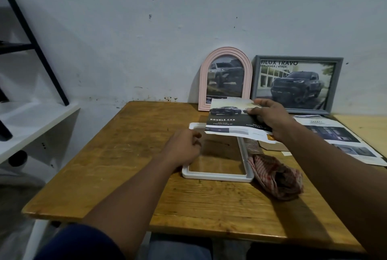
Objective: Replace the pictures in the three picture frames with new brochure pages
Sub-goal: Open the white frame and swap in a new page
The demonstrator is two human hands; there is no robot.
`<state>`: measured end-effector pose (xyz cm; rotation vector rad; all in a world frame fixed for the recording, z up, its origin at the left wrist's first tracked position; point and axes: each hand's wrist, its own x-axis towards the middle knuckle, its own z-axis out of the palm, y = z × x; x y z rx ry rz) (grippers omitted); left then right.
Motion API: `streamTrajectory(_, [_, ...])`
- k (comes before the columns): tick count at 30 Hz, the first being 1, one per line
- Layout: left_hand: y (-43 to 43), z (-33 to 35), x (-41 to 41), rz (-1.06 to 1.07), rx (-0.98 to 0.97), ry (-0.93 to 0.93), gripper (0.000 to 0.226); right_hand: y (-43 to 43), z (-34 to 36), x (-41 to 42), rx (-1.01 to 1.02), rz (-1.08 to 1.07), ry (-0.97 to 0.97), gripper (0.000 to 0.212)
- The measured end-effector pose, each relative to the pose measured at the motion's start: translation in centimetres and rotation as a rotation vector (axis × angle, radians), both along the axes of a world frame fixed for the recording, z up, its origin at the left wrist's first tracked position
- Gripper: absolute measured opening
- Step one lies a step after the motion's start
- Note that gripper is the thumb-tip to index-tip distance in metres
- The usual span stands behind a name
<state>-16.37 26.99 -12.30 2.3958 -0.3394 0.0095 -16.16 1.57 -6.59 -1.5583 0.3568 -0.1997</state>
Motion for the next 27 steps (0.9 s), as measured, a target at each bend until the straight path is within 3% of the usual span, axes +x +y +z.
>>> streamTrajectory(11, [-0.2,-1.5,-1.0,-0.035,-0.029,-0.076,0.063,0.9,-0.4,-0.7,-0.019,0.012,0.038,0.043])
streamTrajectory(19, [-0.2,-1.4,-0.3,-0.052,0.035,-0.096,0.06,0.8,-0.8,-0.6,0.013,-0.034,0.02,0.044])
streamTrajectory(24, [0.0,-1.1,0.1,-0.12,0.132,0.122,0.102,0.2,-0.7,-0.7,0.019,-0.081,0.008,0.044])
streamTrajectory(27, [-0.1,-1.5,0.3,-0.097,0.072,0.132,0.107,-0.1,-0.5,-1.0,0.003,-0.083,0.018,0.043])
